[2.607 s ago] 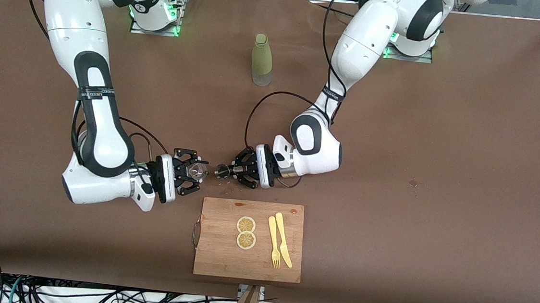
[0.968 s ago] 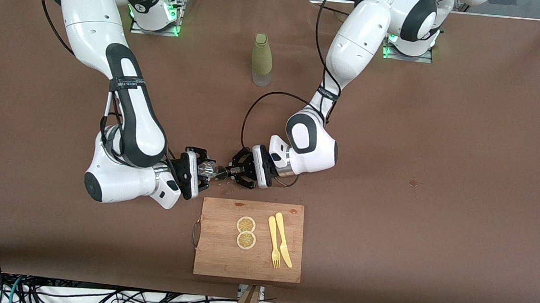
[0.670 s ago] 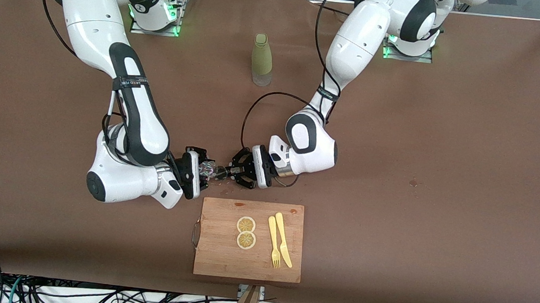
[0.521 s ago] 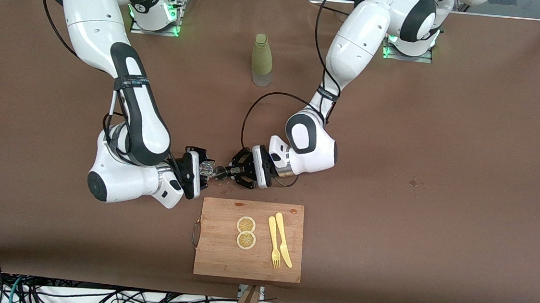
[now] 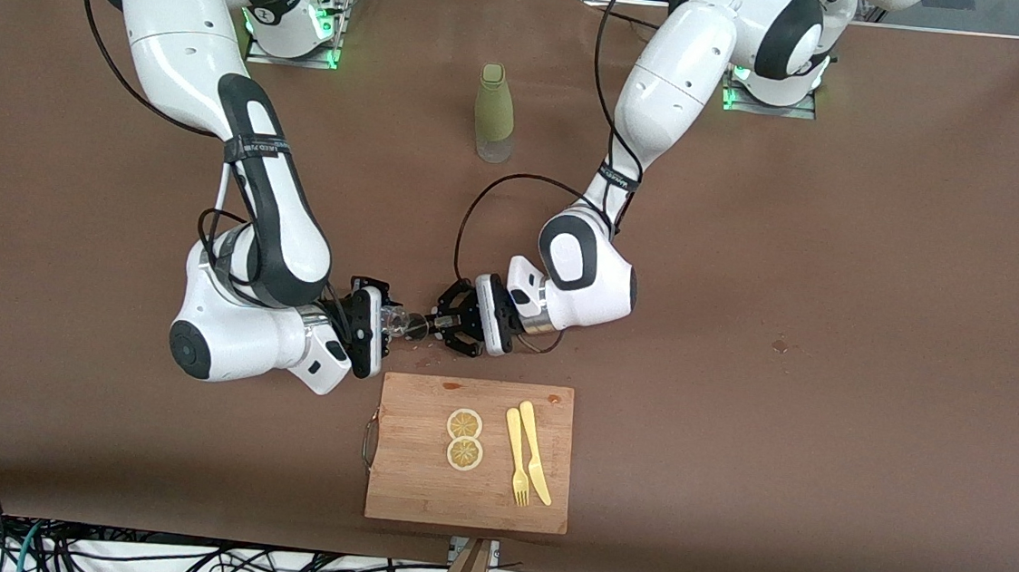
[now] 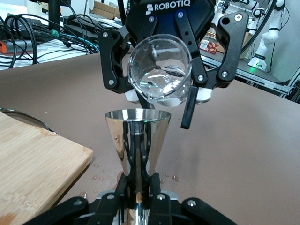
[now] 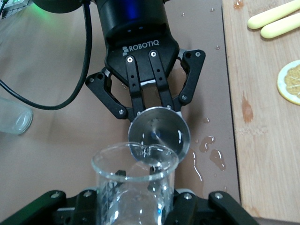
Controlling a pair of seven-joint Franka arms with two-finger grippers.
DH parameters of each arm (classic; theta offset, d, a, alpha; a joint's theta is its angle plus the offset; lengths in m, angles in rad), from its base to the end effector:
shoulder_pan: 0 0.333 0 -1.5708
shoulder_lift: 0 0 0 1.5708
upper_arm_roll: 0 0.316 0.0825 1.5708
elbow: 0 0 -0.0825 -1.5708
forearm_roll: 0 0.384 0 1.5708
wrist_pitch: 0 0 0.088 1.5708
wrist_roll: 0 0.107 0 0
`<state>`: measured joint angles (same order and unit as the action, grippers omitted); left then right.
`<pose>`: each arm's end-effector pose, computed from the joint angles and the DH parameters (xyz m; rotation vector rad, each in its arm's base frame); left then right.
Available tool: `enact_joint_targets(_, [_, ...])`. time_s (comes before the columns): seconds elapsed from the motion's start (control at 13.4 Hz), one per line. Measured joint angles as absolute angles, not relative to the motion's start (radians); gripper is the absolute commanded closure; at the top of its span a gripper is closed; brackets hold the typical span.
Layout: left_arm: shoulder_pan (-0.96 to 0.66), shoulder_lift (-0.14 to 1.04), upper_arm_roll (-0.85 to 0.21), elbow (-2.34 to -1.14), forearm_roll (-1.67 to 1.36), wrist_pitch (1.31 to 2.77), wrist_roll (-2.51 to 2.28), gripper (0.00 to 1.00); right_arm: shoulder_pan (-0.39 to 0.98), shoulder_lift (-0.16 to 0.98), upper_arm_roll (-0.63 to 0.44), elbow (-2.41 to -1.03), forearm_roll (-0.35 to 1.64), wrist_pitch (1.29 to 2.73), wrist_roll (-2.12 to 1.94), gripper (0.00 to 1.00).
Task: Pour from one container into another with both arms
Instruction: 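Tilt the glass with the right gripper, pouring into the jigger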
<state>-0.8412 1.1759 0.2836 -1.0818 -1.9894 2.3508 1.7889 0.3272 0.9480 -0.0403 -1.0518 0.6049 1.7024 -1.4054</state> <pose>0.6130 -0.4936 0.1309 1.7818 -1.0584 0.9157 0.6986 0.2725 0.2513 -1.8193 -1.7484 -0.0597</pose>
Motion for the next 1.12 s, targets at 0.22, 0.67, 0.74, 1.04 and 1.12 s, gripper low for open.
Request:
enact_joint_targets(0.22, [-0.841, 1.176, 0.284, -1.082, -1.989, 2.351, 1.789, 1.00, 0.339, 0.947, -0.040, -1.049, 0.579, 1.702, -1.375, 0.68])
enact_joint_targets(0.67, [-0.841, 1.176, 0.284, -1.081, -1.989, 2.351, 1.789, 1.00, 0.347, 0.928, -0.040, -1.047, 0.526, 1.700, -1.327, 0.68])
enact_joint_targets(0.74, [-0.841, 1.176, 0.284, -1.081, -1.989, 2.351, 1.789, 1.00, 0.349, 0.923, -0.040, -1.047, 0.520, 1.699, -1.320, 0.68])
enact_joint_targets(1.04, [-0.841, 1.176, 0.284, -1.081, -1.989, 2.351, 1.789, 1.00, 0.357, 0.920, -0.040, -1.047, 0.514, 1.697, -1.309, 0.68])
enact_joint_targets(1.12, [-0.841, 1.176, 0.284, -1.081, -1.989, 2.351, 1.789, 1.00, 0.359, 0.920, -0.040, -1.047, 0.513, 1.696, -1.309, 0.68])
